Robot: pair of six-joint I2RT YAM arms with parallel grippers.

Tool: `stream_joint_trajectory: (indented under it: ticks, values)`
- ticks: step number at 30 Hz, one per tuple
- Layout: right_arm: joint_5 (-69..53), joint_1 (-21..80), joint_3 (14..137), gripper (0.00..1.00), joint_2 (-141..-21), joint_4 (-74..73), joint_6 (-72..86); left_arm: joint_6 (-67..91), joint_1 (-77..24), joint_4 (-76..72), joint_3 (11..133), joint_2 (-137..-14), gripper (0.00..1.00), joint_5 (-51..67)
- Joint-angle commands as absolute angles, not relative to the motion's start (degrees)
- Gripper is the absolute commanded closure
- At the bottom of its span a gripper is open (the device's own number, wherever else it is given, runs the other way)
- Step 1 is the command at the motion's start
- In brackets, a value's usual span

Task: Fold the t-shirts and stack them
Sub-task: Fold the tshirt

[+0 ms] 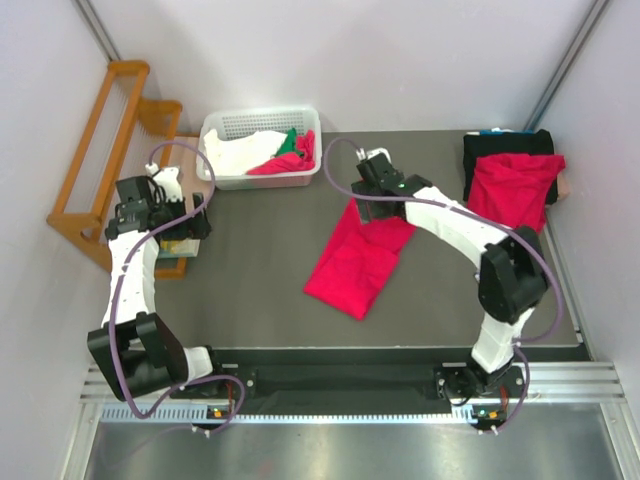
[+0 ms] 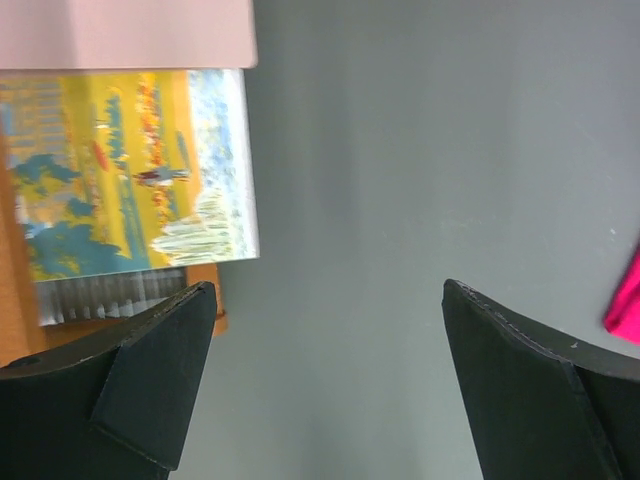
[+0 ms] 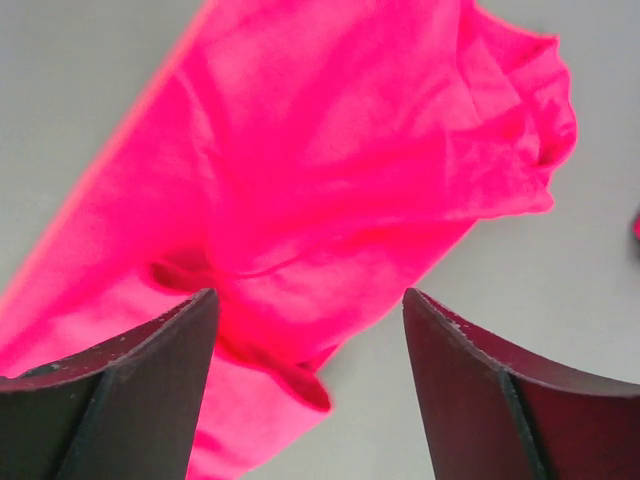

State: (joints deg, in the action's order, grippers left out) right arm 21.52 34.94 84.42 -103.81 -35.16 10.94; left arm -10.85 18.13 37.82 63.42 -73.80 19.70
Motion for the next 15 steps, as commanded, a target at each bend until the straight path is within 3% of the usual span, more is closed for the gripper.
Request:
stream_joint_trajectory:
  ticks: [1,7,15]
  values:
    - [13.7,35.2,80.9,0.27,-92.5,-32.6,18.0,-12.1,13.0,39.9,65.4,-74.2,0.01,21.5]
    - [-2.3,39.5,62.9,0.32,-78.5,-29.3,27.7,-12.7,-5.3,43.7,64.9,-76.1,0.01,17.3]
    - [-13.1,47.6,45.4,0.34,-67.3,-24.2,39.9,-9.8,-11.8,41.7,65.9,-85.1,0.01,24.2]
